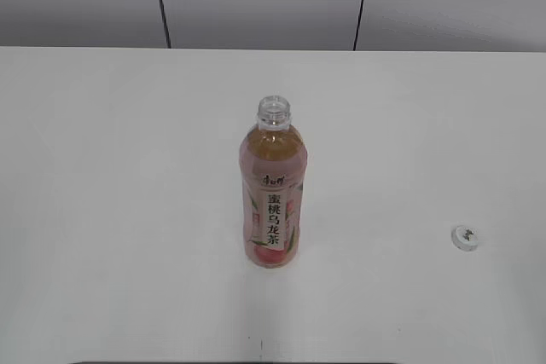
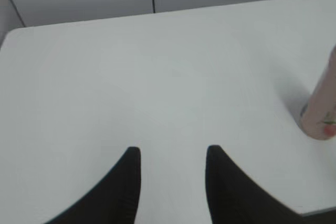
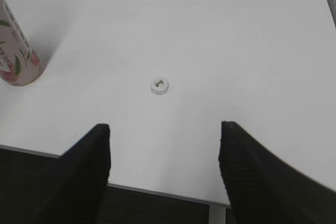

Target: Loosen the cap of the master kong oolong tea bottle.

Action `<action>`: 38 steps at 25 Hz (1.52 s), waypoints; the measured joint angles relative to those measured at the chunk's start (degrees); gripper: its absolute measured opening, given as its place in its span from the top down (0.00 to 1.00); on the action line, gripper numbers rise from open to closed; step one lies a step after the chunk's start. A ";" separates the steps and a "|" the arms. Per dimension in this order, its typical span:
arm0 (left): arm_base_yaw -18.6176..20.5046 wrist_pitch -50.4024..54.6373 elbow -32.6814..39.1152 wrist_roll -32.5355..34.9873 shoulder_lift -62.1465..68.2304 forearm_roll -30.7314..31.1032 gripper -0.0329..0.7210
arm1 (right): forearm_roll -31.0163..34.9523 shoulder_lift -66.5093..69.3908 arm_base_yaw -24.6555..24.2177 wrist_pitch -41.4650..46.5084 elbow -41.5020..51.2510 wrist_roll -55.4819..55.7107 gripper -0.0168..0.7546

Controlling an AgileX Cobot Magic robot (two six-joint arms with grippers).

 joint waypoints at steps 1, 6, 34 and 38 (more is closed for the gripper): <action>0.81 0.07 0.00 0.00 -1.08 0.00 0.61 | 0.00 0.00 -0.29 0.00 0.00 0.00 0.34; 1.63 0.00 0.00 0.00 -1.76 -0.05 0.62 | 0.00 0.00 -2.74 0.00 0.00 0.00 0.34; -3.47 0.00 0.00 0.05 -1.76 -0.05 0.63 | 0.00 0.00 -5.35 0.00 0.00 0.00 0.34; -3.47 0.00 0.00 0.05 -1.76 -1.33 0.63 | 0.00 0.00 -5.35 0.00 0.00 0.00 0.34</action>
